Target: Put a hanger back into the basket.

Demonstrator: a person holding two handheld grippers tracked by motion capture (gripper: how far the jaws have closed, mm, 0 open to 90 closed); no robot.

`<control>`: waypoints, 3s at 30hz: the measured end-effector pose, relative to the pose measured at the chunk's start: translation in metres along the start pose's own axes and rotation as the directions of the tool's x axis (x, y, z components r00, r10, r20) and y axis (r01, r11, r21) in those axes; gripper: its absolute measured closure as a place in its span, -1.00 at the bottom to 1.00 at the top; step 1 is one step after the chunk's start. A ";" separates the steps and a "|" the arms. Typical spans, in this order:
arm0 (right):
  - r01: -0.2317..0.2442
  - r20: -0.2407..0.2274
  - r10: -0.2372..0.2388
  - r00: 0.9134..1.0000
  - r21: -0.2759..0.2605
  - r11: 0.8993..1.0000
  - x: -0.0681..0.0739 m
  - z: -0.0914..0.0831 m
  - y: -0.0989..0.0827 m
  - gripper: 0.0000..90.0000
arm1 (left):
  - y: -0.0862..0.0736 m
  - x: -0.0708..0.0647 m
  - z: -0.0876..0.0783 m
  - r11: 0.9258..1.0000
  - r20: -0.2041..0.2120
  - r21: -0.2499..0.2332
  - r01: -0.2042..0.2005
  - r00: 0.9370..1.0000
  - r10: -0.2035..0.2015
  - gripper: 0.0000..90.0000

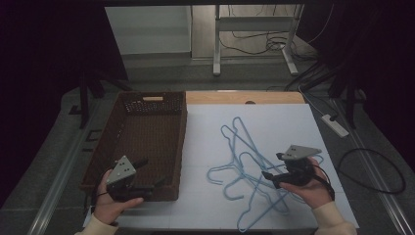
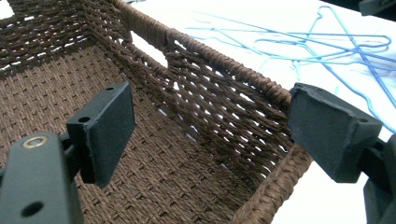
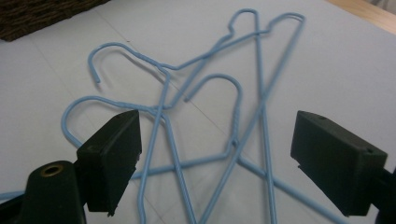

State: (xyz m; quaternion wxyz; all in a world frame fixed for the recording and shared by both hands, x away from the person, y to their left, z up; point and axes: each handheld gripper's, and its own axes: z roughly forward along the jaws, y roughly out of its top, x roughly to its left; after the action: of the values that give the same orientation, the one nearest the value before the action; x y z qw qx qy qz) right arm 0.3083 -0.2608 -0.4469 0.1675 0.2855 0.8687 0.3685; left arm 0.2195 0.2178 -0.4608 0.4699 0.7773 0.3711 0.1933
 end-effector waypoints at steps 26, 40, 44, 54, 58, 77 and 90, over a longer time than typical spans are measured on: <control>0.359 -0.261 -0.292 0.920 0.265 0.895 0.017 0.120 0.087 -0.30 | -0.001 -0.002 0.002 1.000 0.008 0.010 -0.002 1.000 0.001 -0.64; 0.475 -0.365 -0.348 0.864 0.358 0.804 0.031 0.159 0.082 0.15 | -0.002 -0.004 0.001 1.000 0.003 0.013 -0.005 1.000 0.005 -0.64; 0.512 -0.392 -0.370 0.842 0.366 0.777 0.034 0.163 0.084 0.40 | -0.002 -0.004 0.002 1.000 0.002 0.013 -0.006 1.000 0.006 -0.64; 0.609 -0.404 -0.472 0.784 0.350 0.712 0.043 0.163 0.089 0.88 | -0.001 -0.004 0.002 1.000 0.002 0.013 -0.008 1.000 0.008 -0.63; 0.566 -0.372 -0.445 0.815 0.342 0.750 0.038 0.154 0.093 0.91 | -0.001 -0.005 0.001 1.000 0.001 0.010 -0.007 1.000 0.007 -0.63; 0.229 -0.193 -0.193 0.962 0.187 0.955 0.003 0.072 0.110 0.92 | 0.004 -0.010 0.000 1.000 0.005 0.004 -0.011 1.000 0.011 -0.63; 0.006 -0.070 -0.002 0.998 0.052 0.999 -0.011 0.034 0.101 0.92 | 0.013 -0.017 0.000 1.000 0.021 0.000 0.000 1.000 0.000 -0.61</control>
State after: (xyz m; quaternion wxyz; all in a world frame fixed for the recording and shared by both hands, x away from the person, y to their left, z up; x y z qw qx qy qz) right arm 0.3713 -0.1920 -0.3948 0.1303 0.2752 0.8839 0.3549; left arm 0.2137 0.2017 -0.4484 0.4737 0.7794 0.3660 0.1851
